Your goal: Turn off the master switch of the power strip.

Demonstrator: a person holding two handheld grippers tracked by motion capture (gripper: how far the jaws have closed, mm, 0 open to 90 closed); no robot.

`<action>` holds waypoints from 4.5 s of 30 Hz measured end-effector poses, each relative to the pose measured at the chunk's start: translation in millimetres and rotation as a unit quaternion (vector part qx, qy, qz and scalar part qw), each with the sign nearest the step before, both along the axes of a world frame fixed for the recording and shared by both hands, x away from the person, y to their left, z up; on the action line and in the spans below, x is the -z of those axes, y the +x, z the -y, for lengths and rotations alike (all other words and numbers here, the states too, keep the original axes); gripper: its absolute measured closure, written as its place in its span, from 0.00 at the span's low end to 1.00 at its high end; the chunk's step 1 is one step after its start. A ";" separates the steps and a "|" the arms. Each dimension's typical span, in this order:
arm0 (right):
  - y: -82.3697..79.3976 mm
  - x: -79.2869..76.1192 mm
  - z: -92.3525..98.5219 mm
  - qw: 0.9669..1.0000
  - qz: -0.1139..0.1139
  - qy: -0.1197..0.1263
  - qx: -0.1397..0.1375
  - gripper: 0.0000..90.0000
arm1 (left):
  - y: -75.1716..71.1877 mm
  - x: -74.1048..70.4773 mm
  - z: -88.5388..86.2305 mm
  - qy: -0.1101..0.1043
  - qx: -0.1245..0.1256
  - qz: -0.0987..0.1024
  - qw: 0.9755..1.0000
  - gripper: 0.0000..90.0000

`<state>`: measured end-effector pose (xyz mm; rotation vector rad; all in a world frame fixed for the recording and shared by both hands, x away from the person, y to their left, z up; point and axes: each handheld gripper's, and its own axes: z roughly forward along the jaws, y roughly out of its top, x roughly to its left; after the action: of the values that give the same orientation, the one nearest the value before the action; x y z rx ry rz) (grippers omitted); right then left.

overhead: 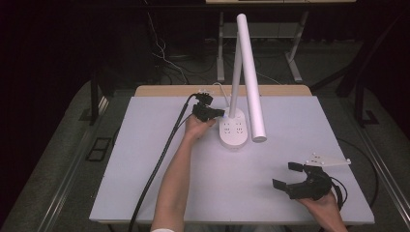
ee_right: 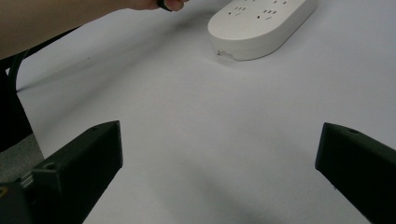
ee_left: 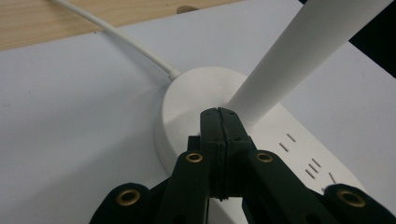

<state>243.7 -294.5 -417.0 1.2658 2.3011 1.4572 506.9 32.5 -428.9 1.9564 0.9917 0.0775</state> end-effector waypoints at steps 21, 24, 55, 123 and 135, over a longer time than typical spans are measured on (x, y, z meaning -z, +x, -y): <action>-1.0 -0.2 0.2 1.000 0.002 -0.008 -0.003 0.00 | 1.2 3.1 18.3 0.016 -0.006 -0.021 1.000 1.00; -0.8 -0.2 0.5 1.000 0.002 -0.007 -0.003 0.00 | 1.1 2.7 17.6 0.017 -0.015 -0.019 1.000 1.00; -0.8 -0.2 2.0 1.000 0.004 -0.001 0.003 0.00 | -0.8 -0.9 14.1 0.024 -0.034 -0.021 0.999 1.00; 1.3 1.7 2.4 1.000 0.001 -0.005 0.016 0.00 | -125.3 -74.5 -129.8 -0.041 -0.005 0.056 0.998 0.15; 0.9 1.9 2.4 1.000 0.000 -0.007 0.018 0.00 | -155.0 -67.1 -149.5 -0.057 -0.006 0.051 0.997 0.00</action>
<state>244.7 -296.8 -419.0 1.2955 2.2716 1.4286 351.9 182.0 -361.9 1.8240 0.9223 0.1240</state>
